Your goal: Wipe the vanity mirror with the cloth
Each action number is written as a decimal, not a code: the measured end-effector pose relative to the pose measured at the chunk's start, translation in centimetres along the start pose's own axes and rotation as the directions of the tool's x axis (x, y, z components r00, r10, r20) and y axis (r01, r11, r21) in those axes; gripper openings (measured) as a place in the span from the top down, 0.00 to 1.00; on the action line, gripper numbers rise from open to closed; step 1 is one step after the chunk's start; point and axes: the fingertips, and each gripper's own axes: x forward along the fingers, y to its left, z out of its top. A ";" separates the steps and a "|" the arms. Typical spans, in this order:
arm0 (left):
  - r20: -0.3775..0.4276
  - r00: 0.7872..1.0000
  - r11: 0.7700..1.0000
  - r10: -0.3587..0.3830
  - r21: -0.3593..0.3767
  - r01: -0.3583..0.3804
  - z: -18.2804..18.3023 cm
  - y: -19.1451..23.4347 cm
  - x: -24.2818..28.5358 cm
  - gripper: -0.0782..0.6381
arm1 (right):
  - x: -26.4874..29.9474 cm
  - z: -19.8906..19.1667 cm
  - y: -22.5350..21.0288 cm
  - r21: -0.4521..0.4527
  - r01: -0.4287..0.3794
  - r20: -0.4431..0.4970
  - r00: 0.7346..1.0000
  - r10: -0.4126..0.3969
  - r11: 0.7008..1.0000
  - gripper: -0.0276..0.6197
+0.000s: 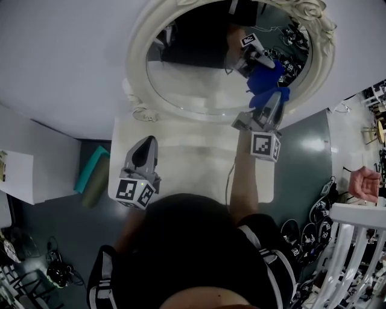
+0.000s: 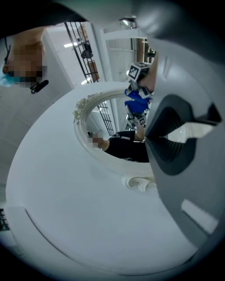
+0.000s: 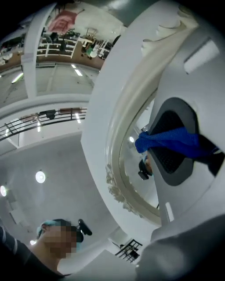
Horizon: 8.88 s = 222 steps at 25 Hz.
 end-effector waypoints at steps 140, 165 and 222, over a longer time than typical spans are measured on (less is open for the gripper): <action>-0.052 0.999 1.000 -0.010 -0.005 0.009 -2.4 -2.0 1.0 0.88 | -2.7 -2.3 -0.8 -0.271 -0.184 -0.477 0.878 0.034 0.945 0.86; -0.061 0.998 1.000 -0.026 -0.004 0.026 -2.1 -2.7 1.8 0.88 | 6.9 5.2 1.2 -0.307 0.001 -0.067 0.997 -0.023 0.952 0.86; -0.126 0.992 1.000 0.010 -0.010 -0.012 -3.9 -2.2 1.3 0.88 | -9.8 -19.6 -0.8 -0.550 -0.764 -0.735 0.635 0.239 0.339 0.86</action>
